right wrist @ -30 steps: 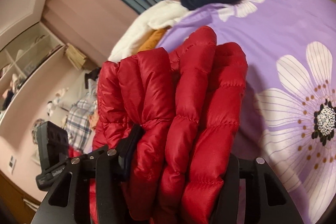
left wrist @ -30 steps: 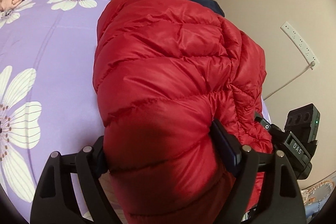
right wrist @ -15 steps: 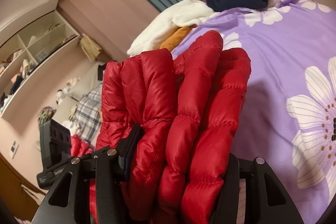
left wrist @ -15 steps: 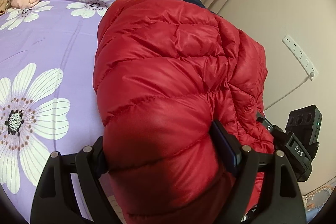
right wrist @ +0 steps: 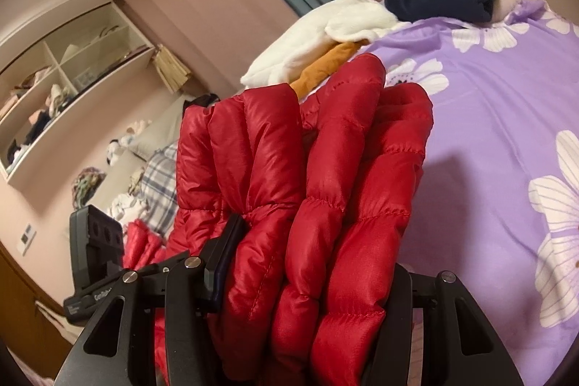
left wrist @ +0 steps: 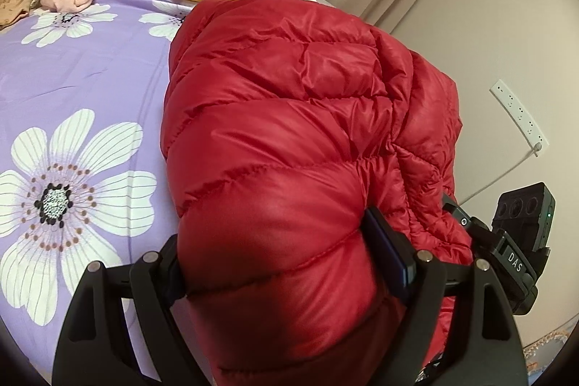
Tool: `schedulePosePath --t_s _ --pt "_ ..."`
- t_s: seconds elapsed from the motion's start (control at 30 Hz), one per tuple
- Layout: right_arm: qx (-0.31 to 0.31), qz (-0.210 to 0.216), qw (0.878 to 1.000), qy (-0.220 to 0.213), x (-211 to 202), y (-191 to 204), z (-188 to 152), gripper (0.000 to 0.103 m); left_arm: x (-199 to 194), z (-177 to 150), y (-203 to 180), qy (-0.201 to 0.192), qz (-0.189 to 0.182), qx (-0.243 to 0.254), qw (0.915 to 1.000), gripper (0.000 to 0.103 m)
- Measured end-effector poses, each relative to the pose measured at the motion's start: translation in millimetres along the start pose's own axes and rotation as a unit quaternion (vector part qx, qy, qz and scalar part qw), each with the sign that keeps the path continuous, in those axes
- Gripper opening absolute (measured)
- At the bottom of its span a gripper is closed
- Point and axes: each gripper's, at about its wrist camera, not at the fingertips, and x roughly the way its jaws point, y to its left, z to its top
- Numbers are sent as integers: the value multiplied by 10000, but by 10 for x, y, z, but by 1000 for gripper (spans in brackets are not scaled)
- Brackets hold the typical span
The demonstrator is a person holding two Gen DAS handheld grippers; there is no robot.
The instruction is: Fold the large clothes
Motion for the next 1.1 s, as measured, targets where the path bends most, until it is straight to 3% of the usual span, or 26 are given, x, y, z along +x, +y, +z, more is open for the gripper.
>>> schedulePosePath --t_s 0.53,1.1 --pt "-157 90 9997 145 118 -11 39 53 -56 -84 -9 -52 86 -67 9999 84" --pt "-257 145 9994 203 253 24 136 53 -106 39 5 -99 136 -104 9998 84"
